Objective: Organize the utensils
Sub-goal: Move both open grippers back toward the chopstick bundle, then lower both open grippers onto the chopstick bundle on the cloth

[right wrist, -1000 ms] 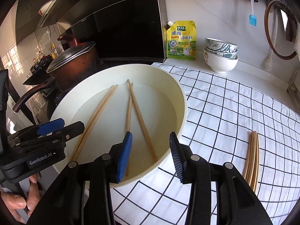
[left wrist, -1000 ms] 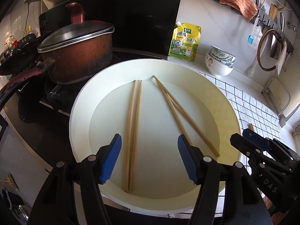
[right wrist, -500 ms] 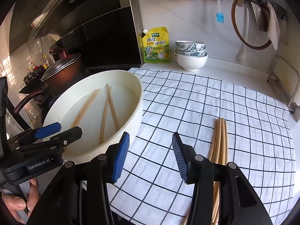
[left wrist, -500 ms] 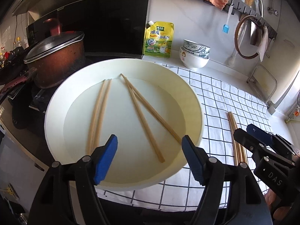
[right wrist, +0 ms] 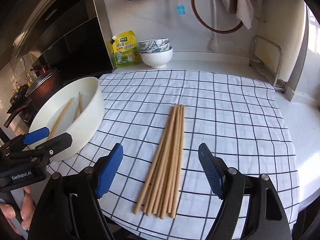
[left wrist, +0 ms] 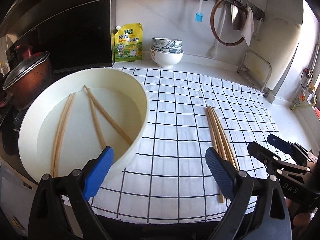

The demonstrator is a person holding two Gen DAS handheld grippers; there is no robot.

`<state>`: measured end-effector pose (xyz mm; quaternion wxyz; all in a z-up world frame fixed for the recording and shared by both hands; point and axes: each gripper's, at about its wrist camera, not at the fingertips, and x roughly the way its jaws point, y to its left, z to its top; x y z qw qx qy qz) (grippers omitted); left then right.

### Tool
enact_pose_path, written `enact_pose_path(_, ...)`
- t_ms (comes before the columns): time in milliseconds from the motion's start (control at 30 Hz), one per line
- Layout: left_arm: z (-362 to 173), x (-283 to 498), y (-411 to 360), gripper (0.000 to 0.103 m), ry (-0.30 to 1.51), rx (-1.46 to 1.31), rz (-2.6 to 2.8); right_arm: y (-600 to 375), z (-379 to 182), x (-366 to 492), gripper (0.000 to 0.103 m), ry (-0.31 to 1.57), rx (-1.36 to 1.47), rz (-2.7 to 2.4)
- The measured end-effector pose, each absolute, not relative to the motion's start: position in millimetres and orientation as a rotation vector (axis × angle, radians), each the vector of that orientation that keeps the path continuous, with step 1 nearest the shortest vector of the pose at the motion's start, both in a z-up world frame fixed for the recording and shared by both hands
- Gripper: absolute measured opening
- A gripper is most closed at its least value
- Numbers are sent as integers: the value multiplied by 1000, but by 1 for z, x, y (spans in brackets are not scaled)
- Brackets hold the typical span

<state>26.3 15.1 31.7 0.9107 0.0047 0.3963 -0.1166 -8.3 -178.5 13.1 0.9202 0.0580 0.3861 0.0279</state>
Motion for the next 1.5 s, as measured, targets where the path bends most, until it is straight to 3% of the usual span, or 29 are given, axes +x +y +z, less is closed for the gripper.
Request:
enact_pose_path(500, 5, 33, -39, 94, 866, 49, -291, -227, -22, -12, 77, 892, 164, -17)
enact_pose_path(1500, -32, 61, -36, 94, 954, 35, -237, -212, -60, 26, 77, 992, 78, -35)
